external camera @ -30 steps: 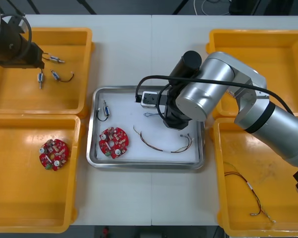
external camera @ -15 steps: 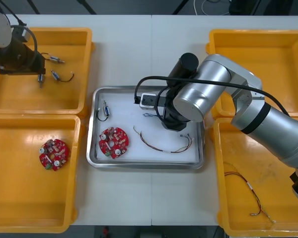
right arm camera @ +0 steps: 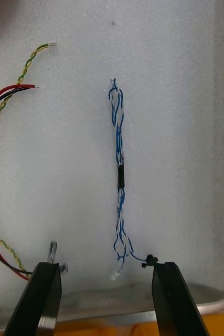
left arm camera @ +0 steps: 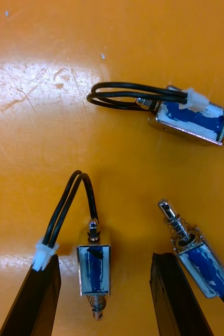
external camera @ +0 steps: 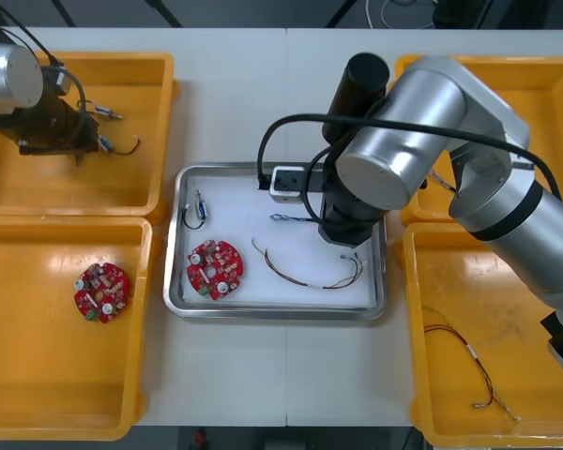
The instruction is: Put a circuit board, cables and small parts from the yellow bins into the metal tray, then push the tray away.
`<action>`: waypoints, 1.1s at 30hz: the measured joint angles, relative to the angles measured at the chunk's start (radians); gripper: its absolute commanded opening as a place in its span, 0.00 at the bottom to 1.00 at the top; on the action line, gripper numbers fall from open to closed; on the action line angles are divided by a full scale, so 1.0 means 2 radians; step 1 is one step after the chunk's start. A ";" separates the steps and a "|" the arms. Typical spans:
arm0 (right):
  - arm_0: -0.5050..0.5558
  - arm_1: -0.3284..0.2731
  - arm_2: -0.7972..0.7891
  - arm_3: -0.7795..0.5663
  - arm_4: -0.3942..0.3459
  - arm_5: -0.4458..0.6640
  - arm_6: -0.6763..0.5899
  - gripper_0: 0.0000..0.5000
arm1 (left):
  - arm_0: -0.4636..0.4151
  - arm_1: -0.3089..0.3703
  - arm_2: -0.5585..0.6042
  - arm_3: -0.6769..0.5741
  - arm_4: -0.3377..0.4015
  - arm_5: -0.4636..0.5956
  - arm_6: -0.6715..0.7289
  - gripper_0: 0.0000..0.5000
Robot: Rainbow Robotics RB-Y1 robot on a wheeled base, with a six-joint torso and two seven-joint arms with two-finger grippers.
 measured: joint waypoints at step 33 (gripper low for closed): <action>0.178 -0.031 -0.256 -0.220 0.056 0.095 -0.368 1.00 | -0.010 -0.001 0.023 -0.046 -0.004 0.114 0.000 0.00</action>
